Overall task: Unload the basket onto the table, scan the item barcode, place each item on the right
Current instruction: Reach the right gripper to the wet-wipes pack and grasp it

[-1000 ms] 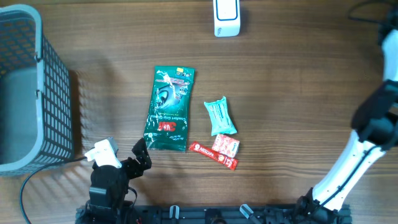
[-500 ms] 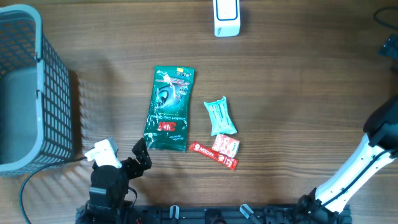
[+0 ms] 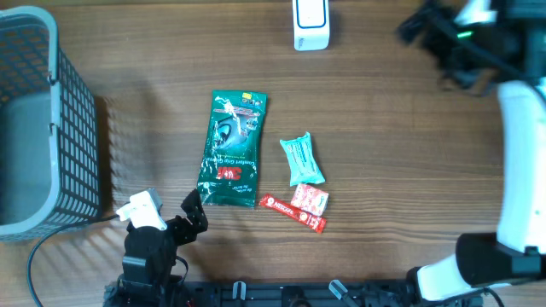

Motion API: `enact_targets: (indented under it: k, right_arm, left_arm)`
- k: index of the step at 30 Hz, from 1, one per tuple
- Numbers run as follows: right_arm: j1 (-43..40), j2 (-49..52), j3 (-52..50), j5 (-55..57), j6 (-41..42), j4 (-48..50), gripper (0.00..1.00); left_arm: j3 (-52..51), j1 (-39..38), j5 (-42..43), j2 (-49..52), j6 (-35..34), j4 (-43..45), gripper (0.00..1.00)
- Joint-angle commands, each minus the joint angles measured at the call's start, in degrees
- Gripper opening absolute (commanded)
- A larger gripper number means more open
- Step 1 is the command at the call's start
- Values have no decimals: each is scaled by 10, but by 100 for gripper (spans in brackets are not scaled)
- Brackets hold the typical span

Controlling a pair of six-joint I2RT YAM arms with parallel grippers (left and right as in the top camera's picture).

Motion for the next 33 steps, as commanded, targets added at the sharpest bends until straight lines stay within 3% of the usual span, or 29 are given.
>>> enact_targets:
  k: [1, 3, 6, 9, 15, 17, 20, 26, 29, 30, 33]
  right_arm:
    - [111, 15, -89, 17, -43, 2, 100]
    - [188, 15, -183, 62, -43, 57, 100]
    - [289, 15, -387, 82, -35, 247, 99]
    - [342, 15, -461, 164, -29, 321, 88]
    - [425, 98, -462, 341, -30, 326, 84]
    - [425, 136, -462, 341, -29, 323, 75]
    - [426, 176, -462, 348, -30, 334, 72]
    - [426, 203, -462, 391, -27, 339, 49]
    - [426, 202, -459, 401, -27, 332, 61]
    - [427, 202, -447, 418, -28, 316, 99]
    - [436, 202, -385, 450, -45, 260, 100]
  left_arm:
    - [-4, -4, 3, -3, 0, 1, 100]
    - [-4, -4, 3, -3, 0, 1, 100]
    - [-4, -4, 3, -3, 0, 1, 100]
    - [-4, -4, 3, -3, 0, 1, 100]
    - [-4, -4, 3, -3, 0, 1, 100]
    - [-4, -4, 3, -3, 0, 1, 100]
    - [-4, -4, 3, -3, 0, 1, 100]
    - [-4, -4, 3, -3, 0, 1, 100]
    - [-4, -4, 3, -3, 0, 1, 100]
    - [-4, -4, 3, -3, 0, 1, 100]
    - [-4, -4, 3, -3, 0, 1, 100]
